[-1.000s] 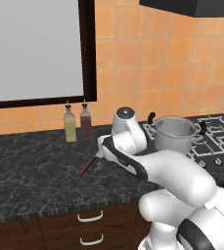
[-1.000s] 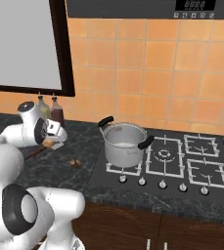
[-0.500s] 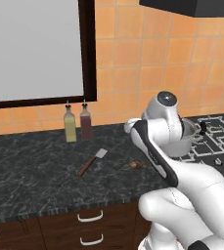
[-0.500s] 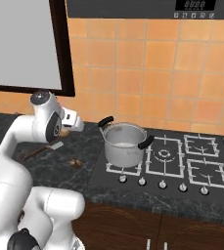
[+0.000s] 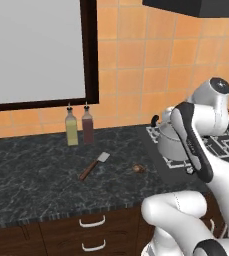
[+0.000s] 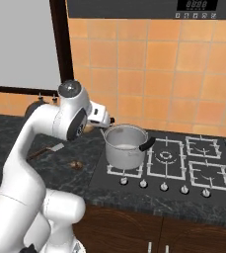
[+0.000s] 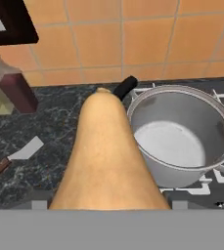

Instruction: Put the mushroom and squash in the pot. Retrieve the spatula and lightly stir the vegetables in the pot.

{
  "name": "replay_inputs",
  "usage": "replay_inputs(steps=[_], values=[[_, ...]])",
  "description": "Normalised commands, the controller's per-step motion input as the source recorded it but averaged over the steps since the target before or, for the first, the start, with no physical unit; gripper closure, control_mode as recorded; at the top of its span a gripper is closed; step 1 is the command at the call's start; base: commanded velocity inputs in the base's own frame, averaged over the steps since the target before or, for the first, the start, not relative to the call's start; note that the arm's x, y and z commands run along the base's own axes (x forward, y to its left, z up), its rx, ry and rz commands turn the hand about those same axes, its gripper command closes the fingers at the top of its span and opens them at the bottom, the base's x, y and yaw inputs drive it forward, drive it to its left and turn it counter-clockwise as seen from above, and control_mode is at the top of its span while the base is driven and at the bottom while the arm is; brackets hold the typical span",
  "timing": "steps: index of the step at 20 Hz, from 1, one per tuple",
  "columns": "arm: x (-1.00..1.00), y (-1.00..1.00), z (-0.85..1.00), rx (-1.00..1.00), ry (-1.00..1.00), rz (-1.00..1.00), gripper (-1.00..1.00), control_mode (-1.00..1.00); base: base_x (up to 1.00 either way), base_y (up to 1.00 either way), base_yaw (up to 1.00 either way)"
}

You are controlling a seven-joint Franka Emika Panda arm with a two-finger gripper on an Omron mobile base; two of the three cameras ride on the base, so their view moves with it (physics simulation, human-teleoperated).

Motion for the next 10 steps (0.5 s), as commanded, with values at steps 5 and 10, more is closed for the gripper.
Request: replay_inputs(steps=[5,10], values=[[0.28,-0.66,-0.21,-0.01,0.06,-0.05,1.0,-1.0,0.0,0.0,0.0],[0.76,-0.14,-0.48,-0.03,0.1,0.0,1.0,-1.0,0.0,0.0,0.0]])
